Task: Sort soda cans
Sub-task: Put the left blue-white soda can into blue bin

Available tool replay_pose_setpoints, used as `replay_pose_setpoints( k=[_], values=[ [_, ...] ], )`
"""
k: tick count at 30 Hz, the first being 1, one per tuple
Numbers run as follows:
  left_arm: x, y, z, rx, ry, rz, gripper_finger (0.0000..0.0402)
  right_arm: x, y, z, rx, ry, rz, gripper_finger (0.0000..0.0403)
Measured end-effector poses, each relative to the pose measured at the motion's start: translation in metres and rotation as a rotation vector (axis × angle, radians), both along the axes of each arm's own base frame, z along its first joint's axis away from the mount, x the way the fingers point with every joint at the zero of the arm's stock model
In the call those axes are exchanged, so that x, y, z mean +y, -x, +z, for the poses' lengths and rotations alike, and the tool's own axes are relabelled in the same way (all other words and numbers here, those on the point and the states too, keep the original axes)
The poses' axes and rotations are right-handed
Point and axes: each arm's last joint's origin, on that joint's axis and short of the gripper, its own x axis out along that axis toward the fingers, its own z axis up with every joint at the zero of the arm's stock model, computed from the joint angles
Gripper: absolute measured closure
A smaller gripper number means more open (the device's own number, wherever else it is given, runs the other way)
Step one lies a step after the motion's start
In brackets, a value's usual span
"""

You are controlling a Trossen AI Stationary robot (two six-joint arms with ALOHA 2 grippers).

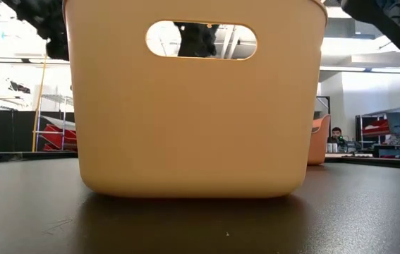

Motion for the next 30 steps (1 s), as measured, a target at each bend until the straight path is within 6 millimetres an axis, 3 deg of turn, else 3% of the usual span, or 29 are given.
replay_pose_setpoints(
  k=[8,14,22,30],
  values=[
    [-0.025,0.009,0.023,-0.028,0.146,-0.202,0.0017,0.021,0.002,0.021,-0.085,0.030,0.070,0.0194],
    [-0.035,0.017,0.034,0.032,0.187,-0.235,0.0017,0.036,-0.003,0.028,-0.185,-0.087,0.217,0.0194],
    [-0.039,0.030,0.004,0.414,0.283,-0.147,0.0017,0.069,0.008,0.051,-0.239,-0.119,0.323,0.0194],
    [-0.046,0.033,-0.002,0.518,0.388,-0.211,0.0017,0.071,0.041,0.079,-0.214,-0.012,0.220,0.0194]
  ],
)
